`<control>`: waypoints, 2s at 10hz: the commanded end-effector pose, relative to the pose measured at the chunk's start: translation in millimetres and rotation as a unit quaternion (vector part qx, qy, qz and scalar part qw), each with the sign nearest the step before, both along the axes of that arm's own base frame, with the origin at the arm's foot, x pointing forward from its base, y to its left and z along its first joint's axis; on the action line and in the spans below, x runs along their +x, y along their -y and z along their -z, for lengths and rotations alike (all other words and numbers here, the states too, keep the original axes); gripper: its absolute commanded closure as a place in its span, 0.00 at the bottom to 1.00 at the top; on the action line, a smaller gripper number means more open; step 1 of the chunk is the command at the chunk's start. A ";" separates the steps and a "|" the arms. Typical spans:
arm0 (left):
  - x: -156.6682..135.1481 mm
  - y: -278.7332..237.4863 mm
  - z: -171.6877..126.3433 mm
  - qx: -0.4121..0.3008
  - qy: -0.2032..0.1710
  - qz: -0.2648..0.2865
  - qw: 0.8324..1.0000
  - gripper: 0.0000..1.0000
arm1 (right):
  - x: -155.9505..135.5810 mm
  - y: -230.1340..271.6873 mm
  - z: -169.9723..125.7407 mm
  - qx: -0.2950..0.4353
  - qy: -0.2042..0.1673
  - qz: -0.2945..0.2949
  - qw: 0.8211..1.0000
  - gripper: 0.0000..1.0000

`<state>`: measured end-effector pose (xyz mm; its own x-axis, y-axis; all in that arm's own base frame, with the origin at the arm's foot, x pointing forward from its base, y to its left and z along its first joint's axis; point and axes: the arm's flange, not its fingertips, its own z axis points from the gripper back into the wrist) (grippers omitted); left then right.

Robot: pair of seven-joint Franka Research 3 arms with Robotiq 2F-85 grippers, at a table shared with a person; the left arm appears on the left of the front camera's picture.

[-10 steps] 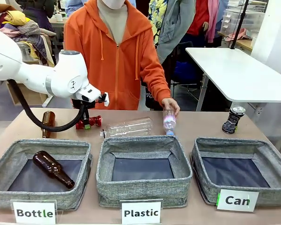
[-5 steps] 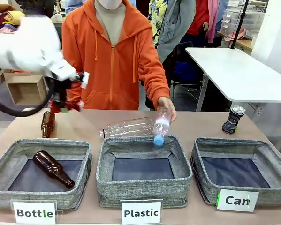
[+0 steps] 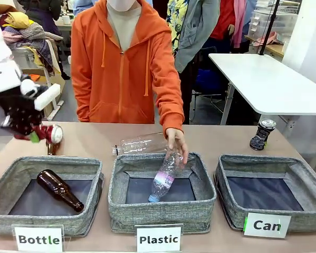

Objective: Sort the can waste into the basket.
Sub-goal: Pick up the can waste from the table and place it in the right Fabric basket.

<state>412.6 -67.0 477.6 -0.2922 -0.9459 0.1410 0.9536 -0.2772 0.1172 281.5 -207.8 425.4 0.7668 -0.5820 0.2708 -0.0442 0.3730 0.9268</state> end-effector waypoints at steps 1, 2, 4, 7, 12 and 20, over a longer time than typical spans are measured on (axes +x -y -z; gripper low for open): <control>-16.4 3.9 16.3 -0.016 -0.005 0.046 0.999 1.00 | 2.9 0.8 0.2 0.002 0.022 0.003 1.000 0.00; -11.6 5.3 15.4 -0.015 -0.012 0.047 0.999 1.00 | 2.9 0.8 0.2 0.002 0.022 0.003 1.000 0.00; -14.6 7.0 13.0 -0.002 -0.008 0.027 1.000 1.00 | 2.9 0.8 0.2 0.002 0.022 0.003 1.000 0.00; -18.2 10.4 16.1 -0.004 -0.011 0.036 0.999 0.74 | 0.0 0.0 0.0 0.000 0.000 0.000 1.000 0.00; 6.8 284.0 -14.5 -0.225 0.113 0.059 0.966 0.74 | -88.4 34.3 -23.4 -0.115 -0.040 -0.051 0.991 0.00; 19.3 639.7 36.1 -0.206 -0.061 0.184 0.959 0.74 | -161.6 79.2 -10.9 -0.141 -0.065 -0.011 0.988 0.00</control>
